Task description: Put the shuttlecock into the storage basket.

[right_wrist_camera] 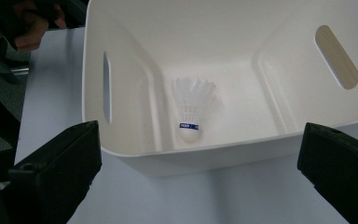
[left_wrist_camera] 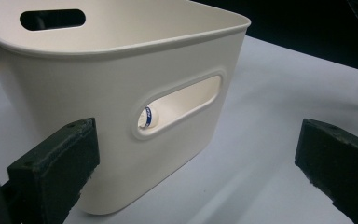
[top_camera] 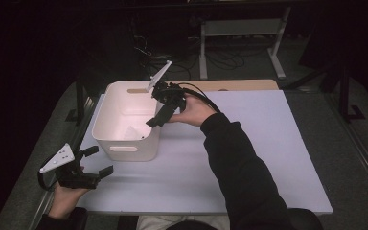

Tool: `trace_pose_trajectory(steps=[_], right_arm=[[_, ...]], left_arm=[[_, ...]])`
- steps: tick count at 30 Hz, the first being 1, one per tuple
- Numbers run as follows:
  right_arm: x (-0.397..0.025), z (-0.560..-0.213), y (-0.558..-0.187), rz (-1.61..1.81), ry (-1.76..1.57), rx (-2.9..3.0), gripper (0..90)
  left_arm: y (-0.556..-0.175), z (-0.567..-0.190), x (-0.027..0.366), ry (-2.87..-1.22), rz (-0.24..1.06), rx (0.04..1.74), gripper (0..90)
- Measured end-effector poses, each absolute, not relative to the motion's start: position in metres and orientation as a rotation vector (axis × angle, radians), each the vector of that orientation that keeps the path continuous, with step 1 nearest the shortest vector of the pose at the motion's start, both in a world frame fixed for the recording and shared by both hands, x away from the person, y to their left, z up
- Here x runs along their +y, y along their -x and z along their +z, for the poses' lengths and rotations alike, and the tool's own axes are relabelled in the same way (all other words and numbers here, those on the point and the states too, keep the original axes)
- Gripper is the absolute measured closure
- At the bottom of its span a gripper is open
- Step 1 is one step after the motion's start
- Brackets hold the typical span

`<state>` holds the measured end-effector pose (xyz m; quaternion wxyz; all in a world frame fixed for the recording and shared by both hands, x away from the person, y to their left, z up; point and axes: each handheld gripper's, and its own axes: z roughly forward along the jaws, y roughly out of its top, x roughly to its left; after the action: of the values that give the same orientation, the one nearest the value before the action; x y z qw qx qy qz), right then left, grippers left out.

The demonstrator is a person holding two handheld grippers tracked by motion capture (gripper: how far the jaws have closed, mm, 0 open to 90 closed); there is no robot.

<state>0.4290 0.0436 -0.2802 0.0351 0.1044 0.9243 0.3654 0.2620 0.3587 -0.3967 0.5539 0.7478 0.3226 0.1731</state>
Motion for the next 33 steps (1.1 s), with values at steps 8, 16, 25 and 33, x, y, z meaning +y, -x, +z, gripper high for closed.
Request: trace_pose_trajectory(steps=[8,16,25,33], right_arm=[[0.027,-0.281,-0.428,1.164,-0.349,2.811,0.0],[0.013,-0.282,-0.427,1.198,-0.383,2.784,0.0],[-0.001,-0.288,-0.425,1.221,-0.422,2.769,0.0],[-0.016,-0.289,-0.421,1.239,-0.443,2.75,0.0]], left_arm=[[-0.262,-0.397,0.359,-1.768,0.412,0.767,0.0],[-0.262,-0.397,0.359,-1.772,0.413,0.766,0.0],[-0.262,-0.397,0.359,-1.771,0.413,0.768,0.0],[-0.262,-0.397,0.359,-1.772,0.413,0.769,0.0]])
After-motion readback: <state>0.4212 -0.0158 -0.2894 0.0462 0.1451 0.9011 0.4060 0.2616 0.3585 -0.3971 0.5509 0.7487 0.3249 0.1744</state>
